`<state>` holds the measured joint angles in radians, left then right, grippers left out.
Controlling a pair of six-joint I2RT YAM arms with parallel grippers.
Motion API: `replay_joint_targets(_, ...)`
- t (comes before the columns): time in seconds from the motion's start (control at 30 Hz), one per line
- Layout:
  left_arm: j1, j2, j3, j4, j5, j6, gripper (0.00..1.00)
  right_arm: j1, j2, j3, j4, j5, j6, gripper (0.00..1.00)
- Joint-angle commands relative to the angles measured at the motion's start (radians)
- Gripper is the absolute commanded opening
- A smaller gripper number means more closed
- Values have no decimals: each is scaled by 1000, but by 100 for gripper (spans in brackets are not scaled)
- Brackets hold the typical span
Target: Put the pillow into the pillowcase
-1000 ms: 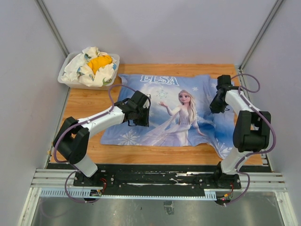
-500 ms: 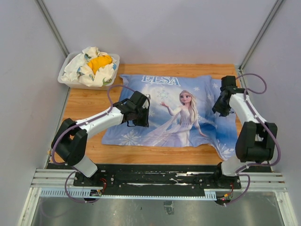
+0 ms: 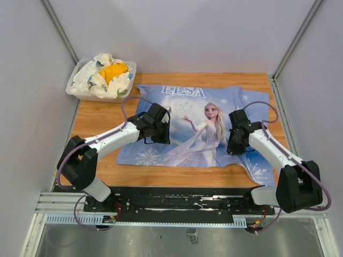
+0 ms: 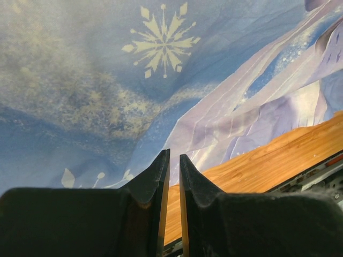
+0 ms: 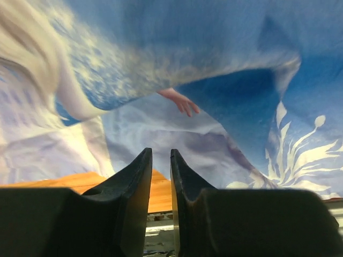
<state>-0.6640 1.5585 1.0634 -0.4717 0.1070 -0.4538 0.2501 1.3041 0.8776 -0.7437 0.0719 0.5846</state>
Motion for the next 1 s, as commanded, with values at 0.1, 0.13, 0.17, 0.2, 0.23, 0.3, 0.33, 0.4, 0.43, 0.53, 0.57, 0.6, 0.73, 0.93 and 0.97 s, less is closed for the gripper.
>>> replay_joint_targets(0.1,6,-56,-17,15,4,-24,18,40,36,-126,79,-10,11,21)
replay_joint_targets(0.13,6,-60,-20,13,2,-26,18,46,38,-142,82,-8,11,21)
replay_joint_targets(0.17,6,-62,-23,12,1,-27,18,52,36,-160,87,-6,11,21)
replay_joint_targets(0.2,6,-65,-25,11,-4,-29,17,59,33,-185,93,-8,14,22)
replay_joint_targets(0.23,6,-67,-27,11,-4,-31,18,66,27,-205,100,-14,18,22)
replay_joint_targets(0.3,6,-70,-31,12,-5,-35,18,95,17,-248,115,-29,33,22)
replay_joint_targets(0.33,6,-71,-31,13,-4,-35,18,109,18,-267,117,-32,42,23)
replay_joint_targets(0.4,6,-69,-29,10,-5,-36,17,131,22,-296,122,-31,57,23)
replay_joint_targets(0.43,6,-69,-26,9,-5,-36,17,138,21,-305,120,-20,63,22)
replay_joint_targets(0.53,6,-73,-18,1,-9,-34,17,145,-14,-298,101,-6,61,23)
replay_joint_targets(0.57,6,-75,-14,-5,-13,-33,17,149,-22,-284,84,-2,53,23)
replay_joint_targets(0.6,6,-80,-10,-13,-22,-31,17,155,-46,-265,58,3,42,23)
replay_joint_targets(0.73,17,-126,17,-45,-58,-37,18,170,-145,-137,-72,54,13,31)
replay_joint_targets(0.93,46,-211,72,-56,-104,-46,21,170,-240,38,-143,104,-20,49)
replay_joint_targets(0.97,50,-222,82,-61,-113,-48,22,170,-242,61,-145,101,-27,50)
